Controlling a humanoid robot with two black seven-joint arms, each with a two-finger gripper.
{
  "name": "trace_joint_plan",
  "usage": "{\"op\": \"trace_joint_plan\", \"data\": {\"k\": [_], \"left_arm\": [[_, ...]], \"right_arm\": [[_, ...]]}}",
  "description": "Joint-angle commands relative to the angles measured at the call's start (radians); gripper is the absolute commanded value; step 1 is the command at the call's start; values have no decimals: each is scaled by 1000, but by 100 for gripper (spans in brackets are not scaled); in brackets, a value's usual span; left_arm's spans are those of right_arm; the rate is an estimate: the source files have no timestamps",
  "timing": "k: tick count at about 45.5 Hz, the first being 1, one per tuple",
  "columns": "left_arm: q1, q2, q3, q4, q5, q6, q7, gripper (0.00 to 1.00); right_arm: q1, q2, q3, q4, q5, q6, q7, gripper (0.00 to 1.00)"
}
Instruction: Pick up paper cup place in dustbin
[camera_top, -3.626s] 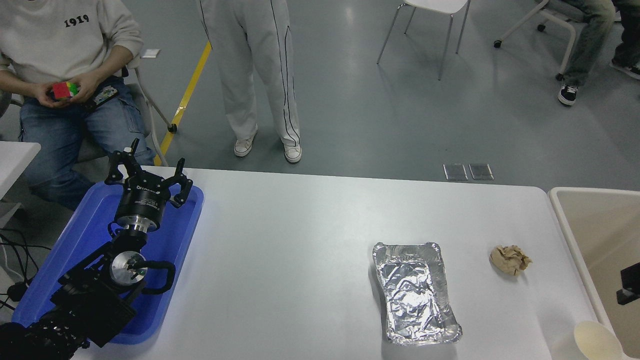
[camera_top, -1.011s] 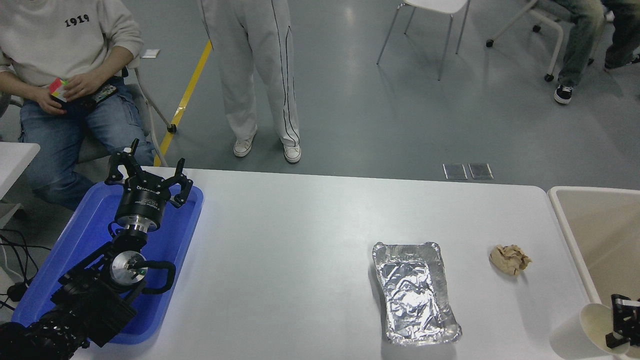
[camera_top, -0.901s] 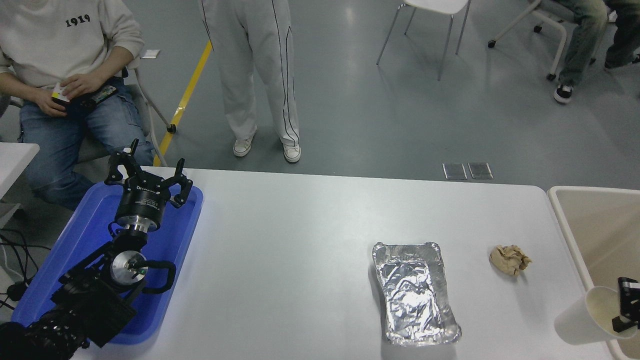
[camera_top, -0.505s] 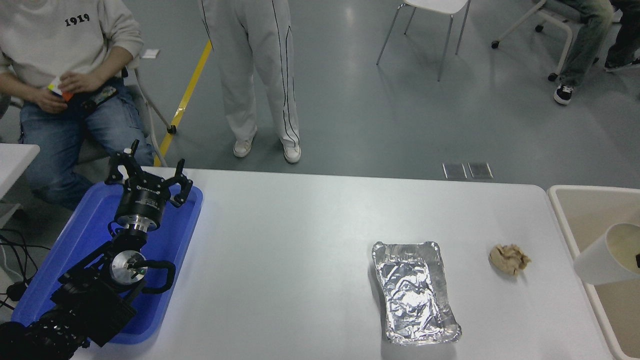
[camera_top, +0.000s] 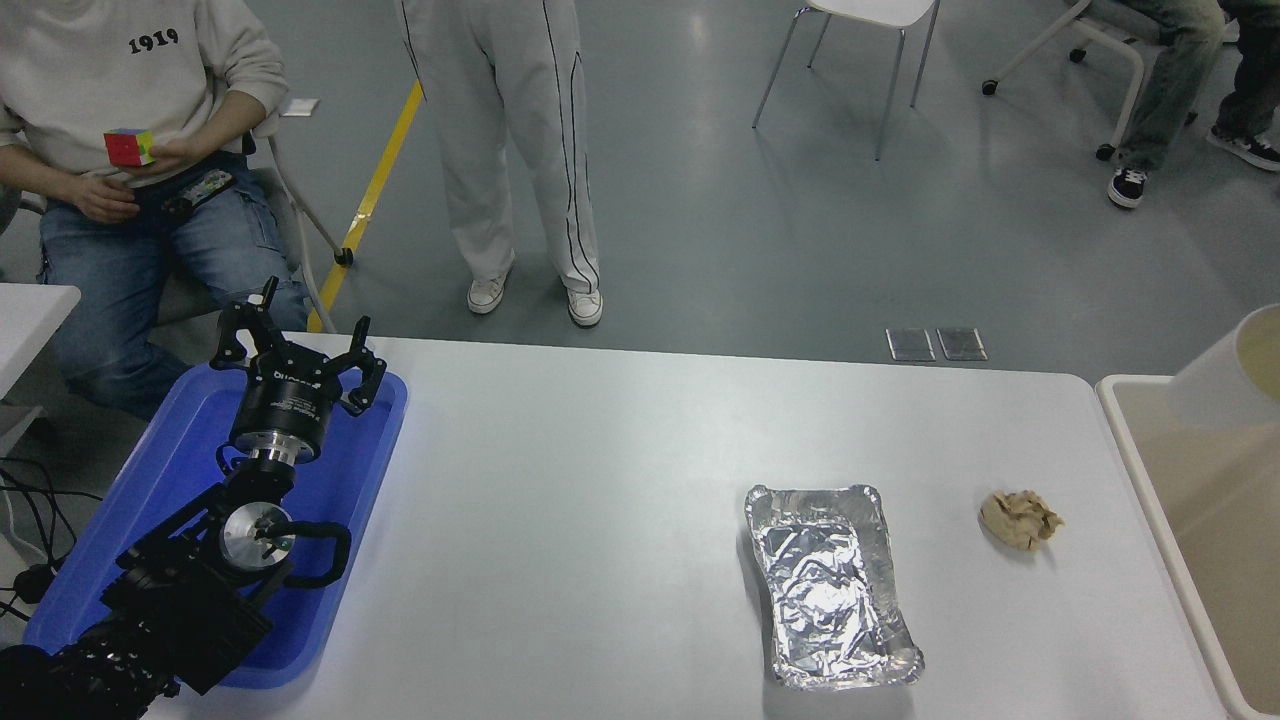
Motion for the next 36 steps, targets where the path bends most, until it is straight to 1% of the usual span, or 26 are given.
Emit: {"op": "trace_joint_plan", "data": {"k": [1, 7, 17, 23, 26, 30, 36], "left_arm": [[0, 1, 0, 0, 0, 0, 0, 100], [0, 1, 0, 0, 0, 0, 0, 100], [0, -1, 0, 0, 0, 0, 0, 100], [0, 1, 0, 0, 0, 0, 0, 100], [0, -1, 0, 0, 0, 0, 0, 100], [0, 1, 0, 0, 0, 0, 0, 100], [0, 1, 0, 0, 0, 0, 0, 100]], "right_arm": [[46, 12, -9, 2, -2, 0, 0, 0], [42, -4, -13, -2, -8, 0, 0, 0], [-48, -96, -21, -34, 4, 0, -2, 0], [-150, -177, -21, -90, 12, 0, -2, 0], [-216, -220, -9, -126, 52, 0, -2, 0], [-305, -229, -7, -163, 130, -6, -2, 0], [-421, -235, 20, -209, 213, -145, -3, 0]]}}
